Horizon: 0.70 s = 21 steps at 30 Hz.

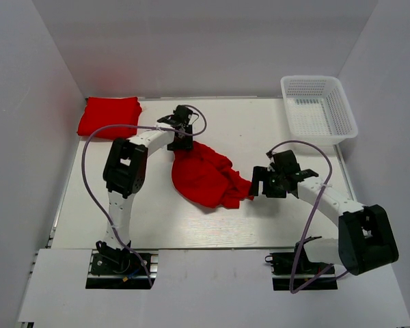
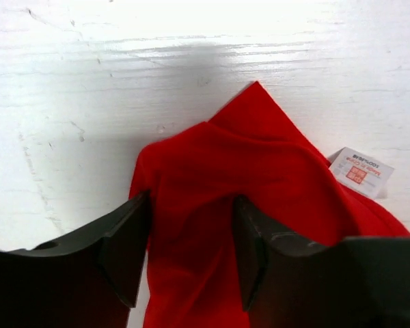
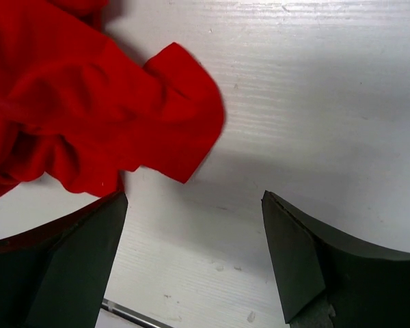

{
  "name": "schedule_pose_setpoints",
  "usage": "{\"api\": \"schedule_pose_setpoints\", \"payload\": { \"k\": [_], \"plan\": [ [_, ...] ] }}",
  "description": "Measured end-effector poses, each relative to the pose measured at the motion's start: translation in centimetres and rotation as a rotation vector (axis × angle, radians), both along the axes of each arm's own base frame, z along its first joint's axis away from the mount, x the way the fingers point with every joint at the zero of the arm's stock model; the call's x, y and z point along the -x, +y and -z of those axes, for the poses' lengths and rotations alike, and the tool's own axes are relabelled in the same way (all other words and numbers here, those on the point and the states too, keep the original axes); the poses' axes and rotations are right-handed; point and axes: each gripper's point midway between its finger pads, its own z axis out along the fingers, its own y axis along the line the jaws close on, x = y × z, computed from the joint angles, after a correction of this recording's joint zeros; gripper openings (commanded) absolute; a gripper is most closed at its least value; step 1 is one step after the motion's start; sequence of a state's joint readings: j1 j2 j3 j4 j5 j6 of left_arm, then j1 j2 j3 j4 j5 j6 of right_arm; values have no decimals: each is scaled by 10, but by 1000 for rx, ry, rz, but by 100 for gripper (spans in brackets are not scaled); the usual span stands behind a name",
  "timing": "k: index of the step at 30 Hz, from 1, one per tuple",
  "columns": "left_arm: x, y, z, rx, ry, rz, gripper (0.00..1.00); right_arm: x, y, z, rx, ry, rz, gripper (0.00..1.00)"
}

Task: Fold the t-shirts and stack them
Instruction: Flatten out the tshirt

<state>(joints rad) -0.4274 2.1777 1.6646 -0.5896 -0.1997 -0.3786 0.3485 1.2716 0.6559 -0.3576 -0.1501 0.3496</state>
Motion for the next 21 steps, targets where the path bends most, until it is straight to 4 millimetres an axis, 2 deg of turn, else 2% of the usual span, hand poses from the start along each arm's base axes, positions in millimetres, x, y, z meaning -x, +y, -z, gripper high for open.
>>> {"api": "schedule_pose_setpoints", "payload": {
  "k": [2, 3, 6, 9, 11, 12, 14, 15, 16, 17, 19, 21],
  "plan": [
    [-1, -1, 4, -3, 1, 9, 51, -3, 2, 4, 3, 0, 1, 85],
    [-2, -2, 4, 1, -1, 12, 43, -5, 2, 6, 6, 2, 1, 85],
    [-3, -6, 3, 19, -8, 22, 29, -7, 6, 15, 10, 12, -6, 85],
    [-4, -10, 5, 39, -13, 31, 0, -15, 11, 17, 8, -1, -12, 85],
    [-5, -13, 6, 54, -22, 42, 0, -22, 16, 17, 0, -17, -17, 82],
    [-6, -14, 6, 58, -27, 45, 0, -25, 18, 17, -3, -24, -19, 76],
    [-6, -15, 6, 70, -46, 47, 0, -29, 22, 18, -11, -38, -27, 71],
    [-5, -15, 6, 78, -56, 49, 0, -31, 23, 19, -12, -40, -29, 66],
    [-3, -14, 6, 85, -64, 52, 0, -34, 25, 19, -15, -47, -32, 48],
    [-2, -15, 5, 93, -73, 54, 0, -36, 27, 20, -14, -54, -39, 36],
    [1, -15, 4, 101, -80, 60, 0, -37, 29, 25, -12, -48, -46, 0],
    [1, -15, 4, 106, -85, 62, 0, -36, 31, 28, -18, -36, -43, 0]
  ]
}}
